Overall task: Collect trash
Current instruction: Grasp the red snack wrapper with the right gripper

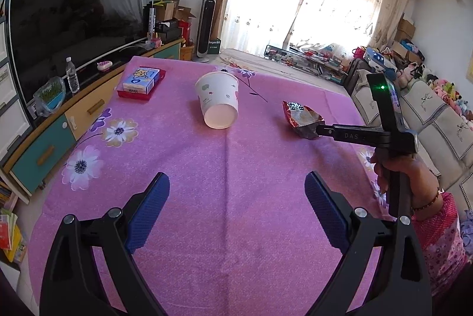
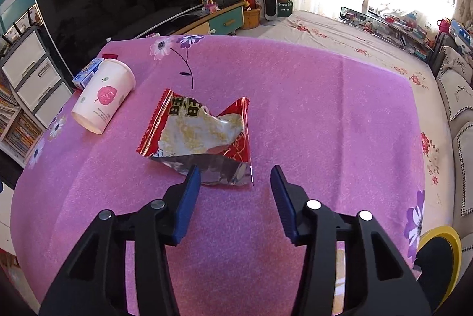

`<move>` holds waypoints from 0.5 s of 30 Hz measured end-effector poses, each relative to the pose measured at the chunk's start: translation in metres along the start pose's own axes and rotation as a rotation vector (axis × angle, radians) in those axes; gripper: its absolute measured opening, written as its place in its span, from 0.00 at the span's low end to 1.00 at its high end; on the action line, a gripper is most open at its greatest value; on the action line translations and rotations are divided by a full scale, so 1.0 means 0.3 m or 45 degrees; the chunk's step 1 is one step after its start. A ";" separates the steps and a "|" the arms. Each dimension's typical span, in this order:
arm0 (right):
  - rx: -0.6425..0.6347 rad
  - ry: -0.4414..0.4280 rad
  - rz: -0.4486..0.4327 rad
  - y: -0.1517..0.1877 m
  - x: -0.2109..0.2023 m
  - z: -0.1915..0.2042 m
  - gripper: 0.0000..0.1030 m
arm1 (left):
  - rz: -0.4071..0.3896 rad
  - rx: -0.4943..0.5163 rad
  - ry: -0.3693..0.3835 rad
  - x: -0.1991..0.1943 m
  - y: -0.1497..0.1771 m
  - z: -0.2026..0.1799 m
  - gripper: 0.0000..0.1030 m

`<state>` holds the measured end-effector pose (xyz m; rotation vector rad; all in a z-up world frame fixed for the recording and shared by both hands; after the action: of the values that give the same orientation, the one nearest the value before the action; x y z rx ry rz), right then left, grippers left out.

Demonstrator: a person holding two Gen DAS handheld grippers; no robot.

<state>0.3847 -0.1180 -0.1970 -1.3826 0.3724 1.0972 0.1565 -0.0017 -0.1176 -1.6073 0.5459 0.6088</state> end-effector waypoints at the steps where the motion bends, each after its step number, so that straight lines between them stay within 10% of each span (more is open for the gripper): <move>1: 0.008 0.002 0.001 -0.007 0.008 -0.009 0.45 | 0.003 -0.004 0.001 0.005 0.001 0.004 0.89; 5: 0.031 0.008 0.011 -0.020 0.037 -0.033 0.38 | 0.021 -0.006 0.001 0.024 0.009 0.007 0.89; 9: 0.028 -0.009 0.015 -0.017 0.053 -0.038 0.08 | 0.032 -0.005 0.001 0.040 0.012 0.000 0.89; 15: 0.024 -0.031 -0.048 -0.015 -0.018 -0.016 0.04 | 0.027 0.013 0.005 0.040 0.010 -0.026 0.89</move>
<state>0.3875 -0.1236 -0.1912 -1.3532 0.3370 1.0764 0.1639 -0.0098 -0.1271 -1.5950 0.5688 0.6171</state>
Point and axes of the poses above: each gripper's, at about its wrist camera, not at the fingertips, and x roughly the way its jaws point, z to its left, y to its underside, the point moved 6 cm from there along x, roughly the way its jaws point, and after that the axes turned 9 degrees about -y, right-handed, at the moved point
